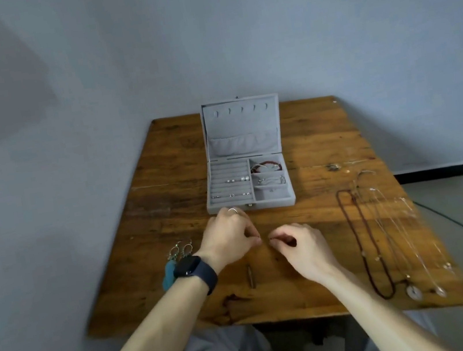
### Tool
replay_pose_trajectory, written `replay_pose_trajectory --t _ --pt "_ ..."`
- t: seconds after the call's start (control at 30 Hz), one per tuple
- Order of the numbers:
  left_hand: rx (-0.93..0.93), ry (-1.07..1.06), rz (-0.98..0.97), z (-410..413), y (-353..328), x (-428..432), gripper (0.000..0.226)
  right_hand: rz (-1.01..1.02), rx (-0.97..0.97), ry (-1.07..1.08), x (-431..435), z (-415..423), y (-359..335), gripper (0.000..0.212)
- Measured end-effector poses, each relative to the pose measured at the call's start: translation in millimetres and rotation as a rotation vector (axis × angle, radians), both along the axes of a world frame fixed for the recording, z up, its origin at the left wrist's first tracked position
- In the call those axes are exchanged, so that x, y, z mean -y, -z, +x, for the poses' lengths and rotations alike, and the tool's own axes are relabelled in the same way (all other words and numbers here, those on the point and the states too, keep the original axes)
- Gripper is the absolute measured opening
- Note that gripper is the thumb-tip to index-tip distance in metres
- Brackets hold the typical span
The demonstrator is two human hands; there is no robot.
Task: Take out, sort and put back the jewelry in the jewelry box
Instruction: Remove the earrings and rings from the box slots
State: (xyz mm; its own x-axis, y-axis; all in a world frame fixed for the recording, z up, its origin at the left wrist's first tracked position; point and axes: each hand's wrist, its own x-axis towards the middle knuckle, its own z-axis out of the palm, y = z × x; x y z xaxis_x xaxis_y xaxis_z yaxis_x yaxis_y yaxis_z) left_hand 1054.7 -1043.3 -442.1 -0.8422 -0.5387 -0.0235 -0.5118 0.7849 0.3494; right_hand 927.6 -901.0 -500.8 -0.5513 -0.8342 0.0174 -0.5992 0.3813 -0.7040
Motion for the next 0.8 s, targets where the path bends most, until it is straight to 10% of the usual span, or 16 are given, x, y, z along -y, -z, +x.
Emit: replay_pose_trajectory --t 0.8 --pt "0.036 -0.021 -0.075 3.8 12.8 -12.1 0.021 -0.028 0.007 -0.014 -0.5 -3.5 5.0 0.027"
